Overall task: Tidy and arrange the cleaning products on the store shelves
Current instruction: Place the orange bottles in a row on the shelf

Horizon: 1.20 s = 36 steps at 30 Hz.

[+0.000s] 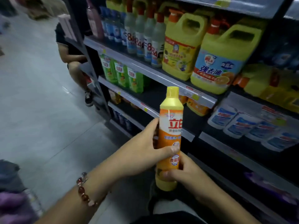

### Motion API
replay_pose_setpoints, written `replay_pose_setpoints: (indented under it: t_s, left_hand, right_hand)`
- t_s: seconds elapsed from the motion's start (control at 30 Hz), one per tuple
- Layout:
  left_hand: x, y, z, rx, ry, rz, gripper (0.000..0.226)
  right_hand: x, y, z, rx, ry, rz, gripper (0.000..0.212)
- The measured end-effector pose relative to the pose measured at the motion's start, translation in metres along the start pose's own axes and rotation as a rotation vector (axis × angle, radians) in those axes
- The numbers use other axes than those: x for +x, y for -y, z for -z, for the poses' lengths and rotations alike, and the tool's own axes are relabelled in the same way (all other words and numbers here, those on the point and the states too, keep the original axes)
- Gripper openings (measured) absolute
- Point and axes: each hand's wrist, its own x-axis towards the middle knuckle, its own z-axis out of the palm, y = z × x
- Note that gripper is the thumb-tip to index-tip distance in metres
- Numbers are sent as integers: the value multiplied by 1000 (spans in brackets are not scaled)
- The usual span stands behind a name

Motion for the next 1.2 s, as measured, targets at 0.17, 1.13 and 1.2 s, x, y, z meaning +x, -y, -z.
replay_pose_setpoints:
  t_s: [0.17, 1.13, 1.2]
  left_hand:
    - [40, 2, 48, 68, -122, -78, 67]
    - [246, -104, 504, 55, -343, -590, 46]
    - [258, -118, 532, 124, -344, -670, 50]
  right_hand:
    - [80, 29, 14, 91, 141, 42, 69]
    - [390, 434, -36, -298, -399, 784, 50]
    - [404, 455, -43, -272, -474, 820, 51]
